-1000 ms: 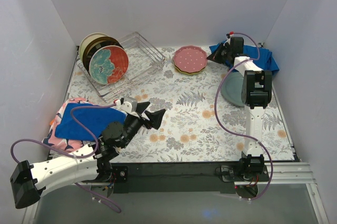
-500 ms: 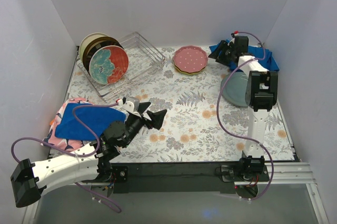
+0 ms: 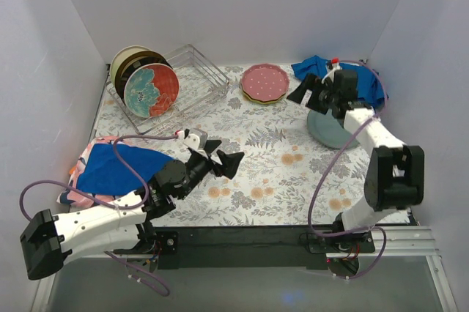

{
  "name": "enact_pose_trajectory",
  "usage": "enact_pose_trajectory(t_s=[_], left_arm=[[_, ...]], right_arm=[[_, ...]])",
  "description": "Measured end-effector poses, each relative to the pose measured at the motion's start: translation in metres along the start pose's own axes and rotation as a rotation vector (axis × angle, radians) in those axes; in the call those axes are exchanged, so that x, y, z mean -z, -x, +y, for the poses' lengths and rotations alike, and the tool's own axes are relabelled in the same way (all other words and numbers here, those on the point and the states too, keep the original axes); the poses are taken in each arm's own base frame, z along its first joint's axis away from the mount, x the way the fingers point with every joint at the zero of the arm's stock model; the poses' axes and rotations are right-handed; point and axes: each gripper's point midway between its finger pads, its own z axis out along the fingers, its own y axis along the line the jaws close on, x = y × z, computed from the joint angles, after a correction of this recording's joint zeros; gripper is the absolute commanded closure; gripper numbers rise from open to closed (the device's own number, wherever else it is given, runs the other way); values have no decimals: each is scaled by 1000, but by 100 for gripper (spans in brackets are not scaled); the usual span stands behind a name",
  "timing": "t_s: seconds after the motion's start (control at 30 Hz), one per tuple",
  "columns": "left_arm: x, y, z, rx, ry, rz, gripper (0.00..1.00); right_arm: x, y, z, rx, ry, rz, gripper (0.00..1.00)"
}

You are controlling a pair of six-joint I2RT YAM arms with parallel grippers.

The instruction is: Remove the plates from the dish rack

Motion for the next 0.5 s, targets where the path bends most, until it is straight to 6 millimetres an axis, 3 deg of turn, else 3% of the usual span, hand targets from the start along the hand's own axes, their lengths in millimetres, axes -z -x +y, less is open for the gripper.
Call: enact_pose_trajectory(t_s=[0.07,0.2,0.4,0.47,0.5], left_arm=[[-7,2,-7,1,-11,19,2],[-25,15,-22,1,-20,46,2],[-65,39,-29,-60,37,121,3],[-80,46,-20,-72,58,160,3],[-88,54,2,-70,104,164,4]], right_arm=[[20,-47,1,-4,-6,46,2],[42,-103,9,10,4,115,2],[69,-147,36,56,132,118,4],[74,-159,39,53,170,118,4],[77,-163,41,53,187,117,4]])
